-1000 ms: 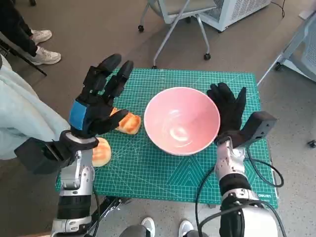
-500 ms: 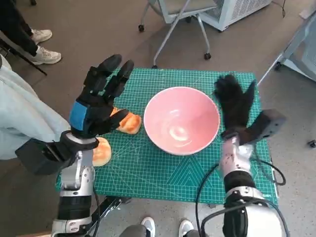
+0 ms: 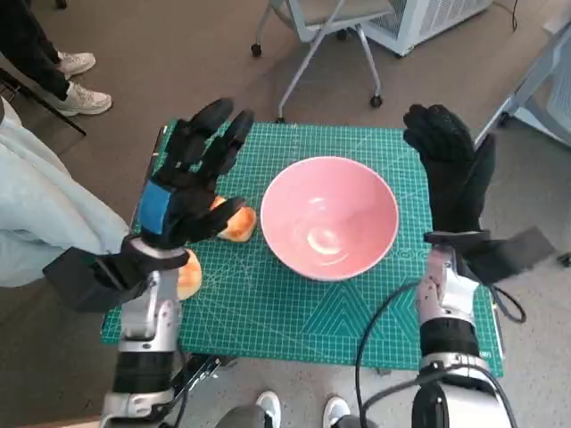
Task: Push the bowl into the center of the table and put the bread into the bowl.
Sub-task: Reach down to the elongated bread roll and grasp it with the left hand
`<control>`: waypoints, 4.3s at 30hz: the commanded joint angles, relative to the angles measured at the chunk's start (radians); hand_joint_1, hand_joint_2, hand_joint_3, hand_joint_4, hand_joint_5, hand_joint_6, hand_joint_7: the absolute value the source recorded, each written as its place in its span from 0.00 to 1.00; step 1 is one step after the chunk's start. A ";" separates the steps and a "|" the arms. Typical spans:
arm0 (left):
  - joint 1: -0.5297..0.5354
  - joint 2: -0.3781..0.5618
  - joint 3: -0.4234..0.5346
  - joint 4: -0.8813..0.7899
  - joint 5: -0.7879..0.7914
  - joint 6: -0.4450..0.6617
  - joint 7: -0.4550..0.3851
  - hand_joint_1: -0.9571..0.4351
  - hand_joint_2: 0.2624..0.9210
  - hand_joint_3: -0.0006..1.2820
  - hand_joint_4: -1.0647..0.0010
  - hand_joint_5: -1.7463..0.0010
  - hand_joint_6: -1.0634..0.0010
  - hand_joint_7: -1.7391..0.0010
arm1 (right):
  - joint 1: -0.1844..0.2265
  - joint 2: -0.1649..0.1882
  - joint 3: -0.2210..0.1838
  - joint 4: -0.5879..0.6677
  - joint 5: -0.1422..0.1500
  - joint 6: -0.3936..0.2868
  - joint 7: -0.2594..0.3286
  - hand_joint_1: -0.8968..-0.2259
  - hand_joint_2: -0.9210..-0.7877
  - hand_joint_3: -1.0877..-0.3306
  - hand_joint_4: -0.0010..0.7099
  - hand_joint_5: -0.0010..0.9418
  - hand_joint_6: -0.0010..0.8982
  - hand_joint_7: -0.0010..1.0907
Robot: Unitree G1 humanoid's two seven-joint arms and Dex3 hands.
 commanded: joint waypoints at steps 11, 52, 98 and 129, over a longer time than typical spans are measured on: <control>-0.059 -0.040 -0.027 0.009 -0.052 0.020 -0.059 0.32 1.00 0.21 0.79 1.00 1.00 0.67 | 0.158 -0.050 0.112 -0.302 -0.038 0.053 -0.004 0.38 0.00 0.46 0.28 0.01 0.21 0.31; -0.136 0.401 0.025 0.171 0.447 -0.297 -0.002 0.45 0.88 0.09 0.77 0.99 1.00 0.67 | 0.211 -0.044 0.140 -0.391 -0.020 0.114 -0.051 0.36 0.00 0.47 0.30 0.00 0.14 0.42; -0.225 0.614 -0.356 0.346 0.935 -0.097 0.104 0.76 0.66 0.00 0.83 1.00 0.72 0.99 | 0.196 -0.036 0.137 -0.328 0.000 0.110 -0.056 0.41 0.00 0.46 0.29 0.00 0.13 0.44; -0.491 0.374 -0.688 0.891 1.226 -0.004 0.392 0.65 0.76 0.02 0.71 0.99 0.66 0.99 | 0.223 -0.036 0.140 -0.360 0.013 0.131 -0.043 0.39 0.00 0.46 0.29 0.00 0.13 0.45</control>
